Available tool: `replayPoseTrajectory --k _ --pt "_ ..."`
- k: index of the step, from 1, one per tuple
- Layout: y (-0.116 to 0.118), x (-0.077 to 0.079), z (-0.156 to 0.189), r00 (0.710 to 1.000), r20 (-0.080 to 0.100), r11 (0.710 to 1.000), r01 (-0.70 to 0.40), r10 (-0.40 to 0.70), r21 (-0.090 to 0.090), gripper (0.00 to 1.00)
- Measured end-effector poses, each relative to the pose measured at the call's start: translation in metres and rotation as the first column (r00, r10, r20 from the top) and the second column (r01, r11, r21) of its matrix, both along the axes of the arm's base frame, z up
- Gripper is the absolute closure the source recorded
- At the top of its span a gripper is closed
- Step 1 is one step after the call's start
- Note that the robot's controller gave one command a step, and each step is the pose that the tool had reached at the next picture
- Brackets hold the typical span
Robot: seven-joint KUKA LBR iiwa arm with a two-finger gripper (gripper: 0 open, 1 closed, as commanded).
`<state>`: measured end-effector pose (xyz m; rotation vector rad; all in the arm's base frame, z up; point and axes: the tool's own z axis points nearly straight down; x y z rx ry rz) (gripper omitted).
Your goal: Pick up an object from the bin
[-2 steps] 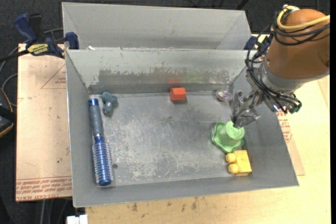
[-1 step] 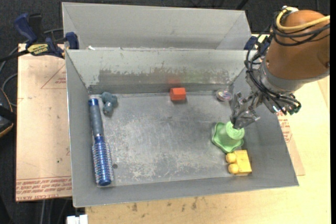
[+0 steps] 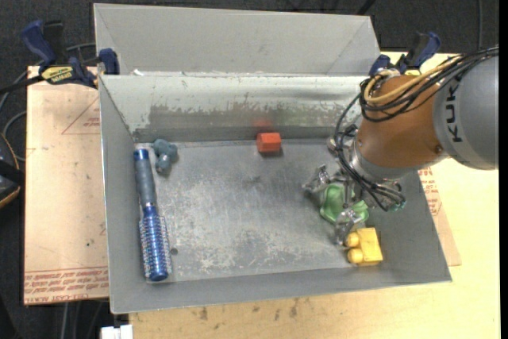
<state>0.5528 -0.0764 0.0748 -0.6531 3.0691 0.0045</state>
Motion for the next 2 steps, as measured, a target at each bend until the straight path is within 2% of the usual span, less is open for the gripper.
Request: replayPoseTrajectory --k 1,2 --pt "-0.0571 0.049 0.0146 1.0 0.009 1.0 0.009 -0.009 -0.005 0.0" --pt "-0.0547 0.0482 0.0166 1.0 0.007 1.0 0.006 -0.006 -0.005 1.0"
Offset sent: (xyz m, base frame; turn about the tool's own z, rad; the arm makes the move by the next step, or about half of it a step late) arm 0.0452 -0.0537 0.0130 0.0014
